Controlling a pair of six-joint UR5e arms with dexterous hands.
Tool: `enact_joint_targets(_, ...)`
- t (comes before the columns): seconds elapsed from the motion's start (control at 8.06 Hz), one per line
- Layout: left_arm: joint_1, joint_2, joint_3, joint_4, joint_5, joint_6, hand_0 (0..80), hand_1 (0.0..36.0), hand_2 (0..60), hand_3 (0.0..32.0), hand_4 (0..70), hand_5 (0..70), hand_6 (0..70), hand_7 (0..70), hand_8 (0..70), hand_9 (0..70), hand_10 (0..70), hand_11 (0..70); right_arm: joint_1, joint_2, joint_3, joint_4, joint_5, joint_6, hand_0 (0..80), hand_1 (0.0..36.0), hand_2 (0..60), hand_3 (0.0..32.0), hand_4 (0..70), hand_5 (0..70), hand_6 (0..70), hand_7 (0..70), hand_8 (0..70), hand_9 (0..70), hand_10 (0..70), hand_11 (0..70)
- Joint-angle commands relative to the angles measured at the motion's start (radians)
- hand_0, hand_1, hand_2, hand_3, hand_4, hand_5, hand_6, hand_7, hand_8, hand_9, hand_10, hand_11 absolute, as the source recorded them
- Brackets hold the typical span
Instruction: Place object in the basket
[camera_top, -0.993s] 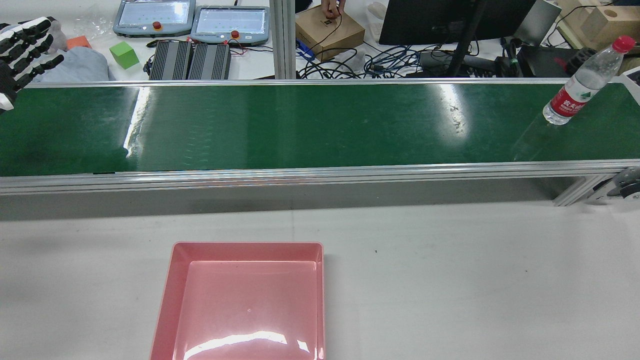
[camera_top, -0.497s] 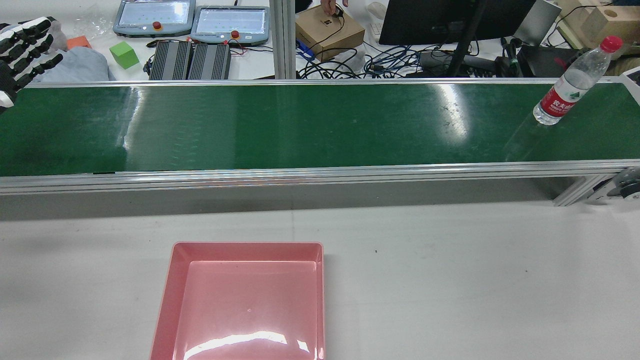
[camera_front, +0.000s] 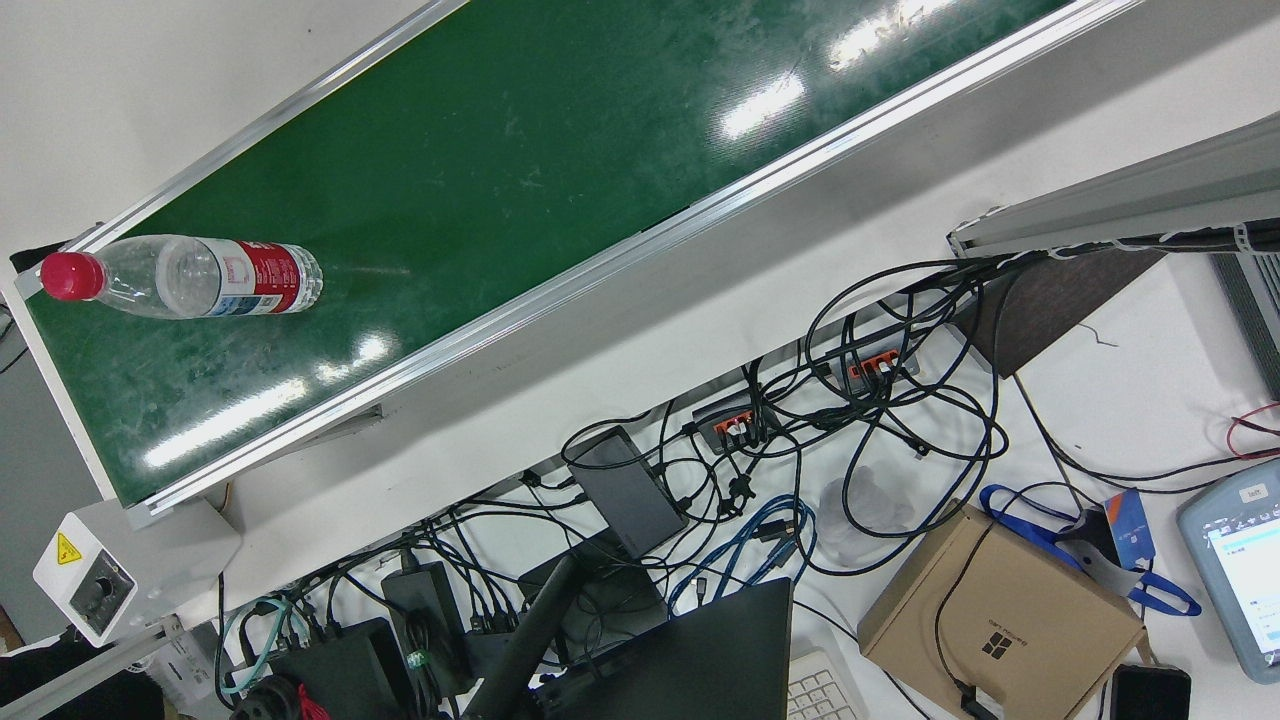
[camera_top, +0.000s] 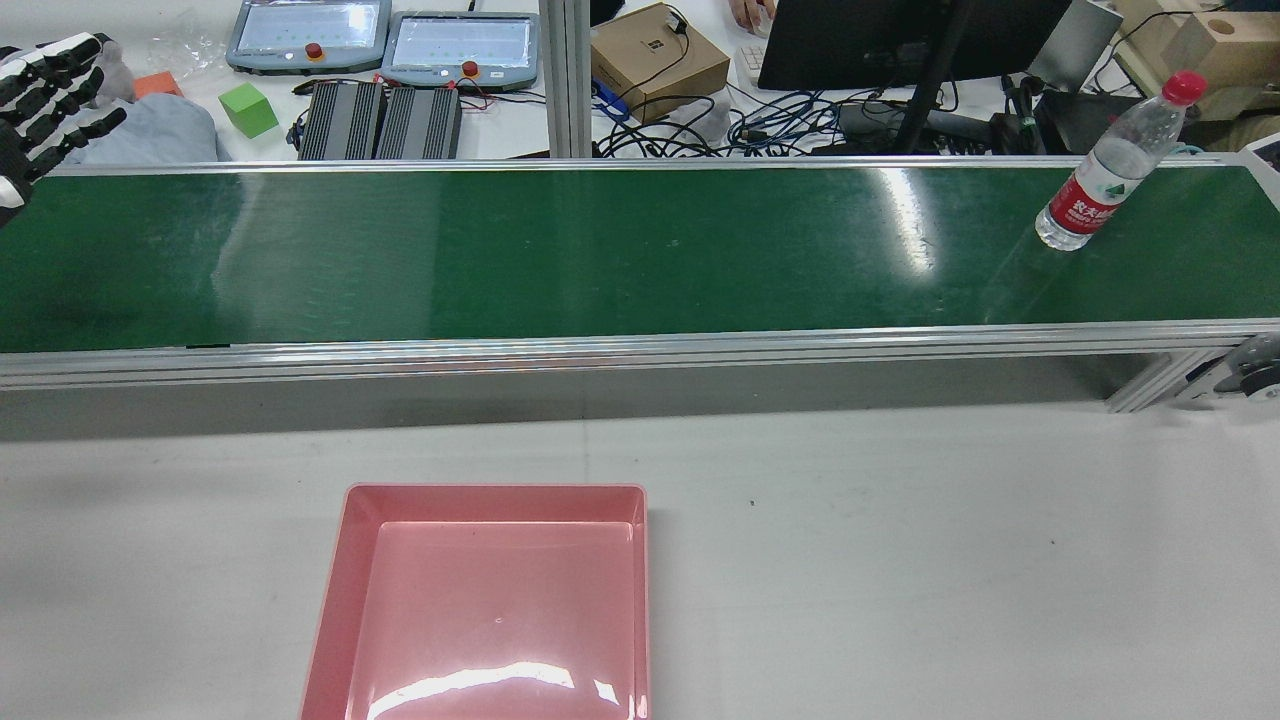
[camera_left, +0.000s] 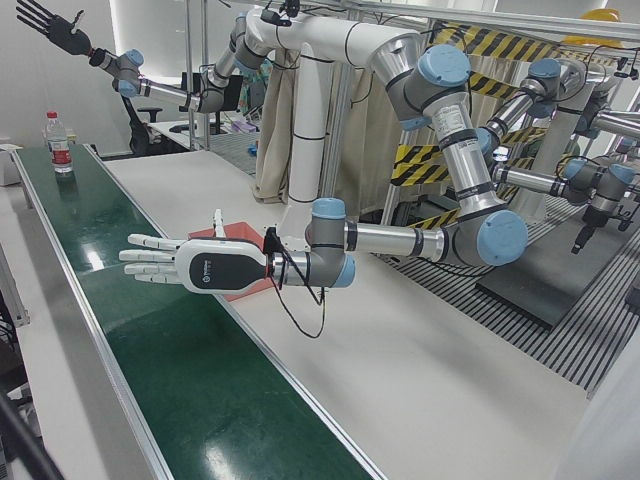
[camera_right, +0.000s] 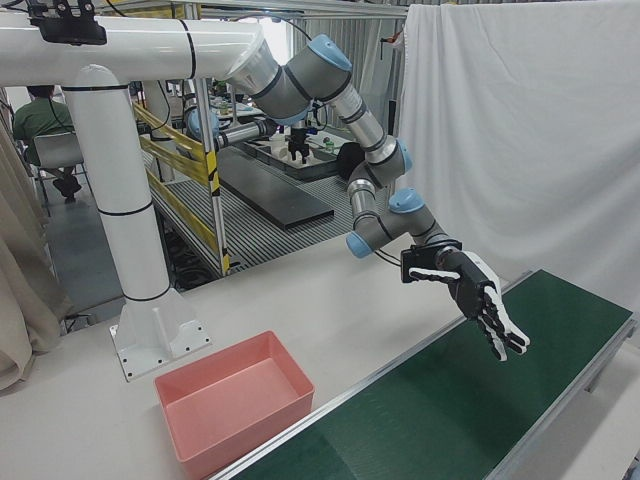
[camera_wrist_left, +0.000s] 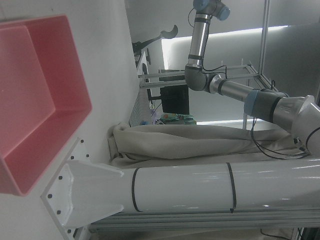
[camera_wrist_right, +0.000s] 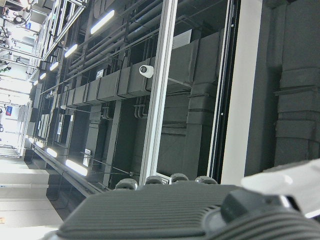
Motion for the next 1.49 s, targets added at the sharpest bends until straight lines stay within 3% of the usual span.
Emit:
enact_joint_targets(0.0,0.001,0.0,0.0,0.0,0.0,0.002,55.4,17.0,0.0,0.0,13.1,10.9,2.8,0.5,2.5,0.7,5.7,10.3,0.0,0.0,0.0,0.0,0.0,0.0,0.0,0.0,0.0,0.0,0.0,0.0,0.0,0.0,0.0,0.0,0.0,0.0)
enact_joint_targets(1.37,0.001,0.0,0.0,0.0,0.0,-0.002,52.9,13.6,0.0,0.0,11.6,10.8,1.9,0.0,1.8,0.4,5.2,9.3,0.0,0.0,0.0,0.0,0.0,0.0,0.0,0.0,0.0,0.0,0.0,0.0,0.0,0.0,0.0,0.0,0.0,0.0)
